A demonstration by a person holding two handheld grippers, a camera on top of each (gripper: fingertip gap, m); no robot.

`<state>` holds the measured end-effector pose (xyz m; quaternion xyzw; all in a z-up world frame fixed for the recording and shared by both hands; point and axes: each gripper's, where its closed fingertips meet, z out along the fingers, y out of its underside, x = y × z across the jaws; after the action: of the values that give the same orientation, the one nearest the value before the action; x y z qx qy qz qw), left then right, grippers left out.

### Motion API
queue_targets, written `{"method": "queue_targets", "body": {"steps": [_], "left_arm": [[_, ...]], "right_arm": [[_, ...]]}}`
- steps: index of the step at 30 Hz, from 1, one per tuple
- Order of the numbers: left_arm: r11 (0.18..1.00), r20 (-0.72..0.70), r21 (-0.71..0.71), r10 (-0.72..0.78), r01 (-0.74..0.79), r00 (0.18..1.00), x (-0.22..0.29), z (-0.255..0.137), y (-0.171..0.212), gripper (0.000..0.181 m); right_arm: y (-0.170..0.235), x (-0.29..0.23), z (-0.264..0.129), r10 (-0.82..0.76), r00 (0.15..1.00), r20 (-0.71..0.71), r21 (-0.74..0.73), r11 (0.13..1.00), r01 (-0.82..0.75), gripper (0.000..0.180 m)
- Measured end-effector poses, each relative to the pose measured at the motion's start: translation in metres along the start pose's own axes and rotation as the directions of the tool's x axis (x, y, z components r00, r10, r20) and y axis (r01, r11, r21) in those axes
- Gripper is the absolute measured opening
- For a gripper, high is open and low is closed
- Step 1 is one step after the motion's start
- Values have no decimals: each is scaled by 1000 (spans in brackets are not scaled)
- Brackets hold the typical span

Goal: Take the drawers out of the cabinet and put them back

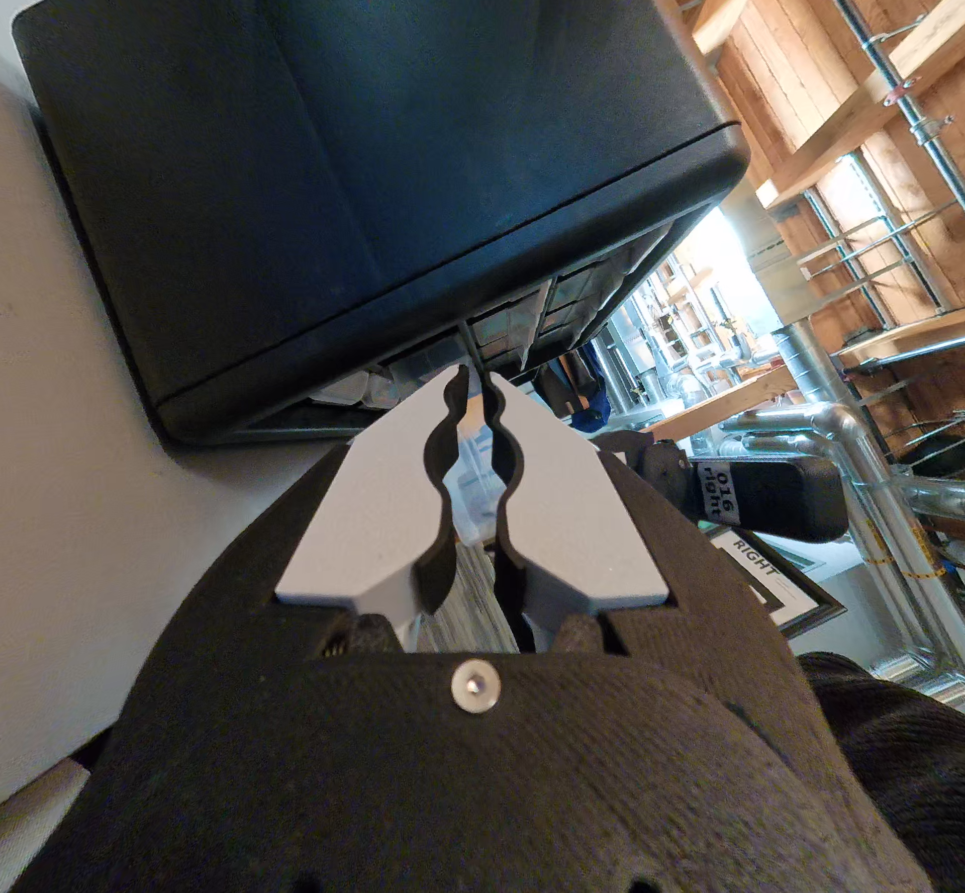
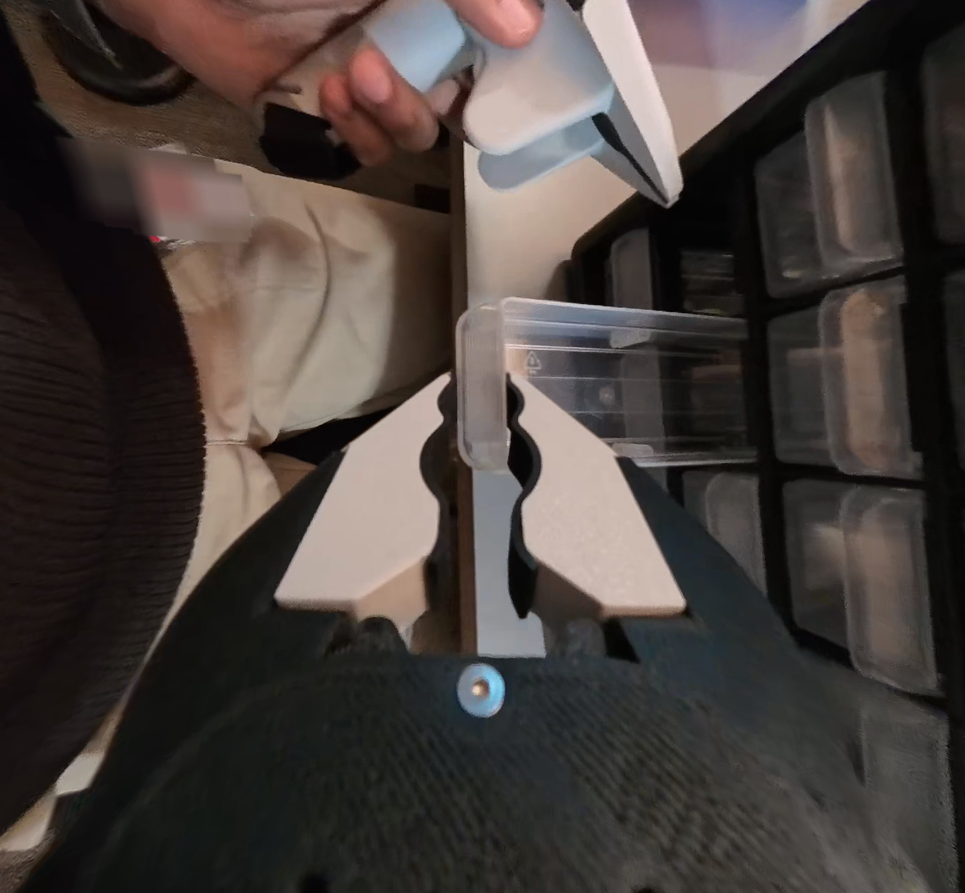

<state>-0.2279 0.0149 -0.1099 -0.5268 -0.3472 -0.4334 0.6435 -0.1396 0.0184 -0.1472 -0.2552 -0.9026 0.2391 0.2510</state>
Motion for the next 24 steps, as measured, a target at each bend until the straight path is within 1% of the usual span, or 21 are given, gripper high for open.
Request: {"method": "queue_targets", "body": {"steps": [6,11,15,20,24], "left_arm": [[1000,-3,-7,-24,24,1000,-3,1,1,4],[999,-4,-15,-47,47,999,-6,2,4,5],[999,-3,-16,-46,46,999,-6,2,4,5],[998,-3,-16,-60,60,998,-8,2,5,5],[998,-3,-16,-64,64,998,-9,2,5,6]], "right_arm": [[-7,-9,-17,56,995,79,31,998,-59,15],[-5,-12,-18,76,991,113,27,996,-80,15],[-3,-21,-15,39,991,131,3,999,-40,14],[4,-36,-5,-16,988,153,-60,998,25,13],[4,-39,-5,-25,987,159,-66,997,36,13]]}}
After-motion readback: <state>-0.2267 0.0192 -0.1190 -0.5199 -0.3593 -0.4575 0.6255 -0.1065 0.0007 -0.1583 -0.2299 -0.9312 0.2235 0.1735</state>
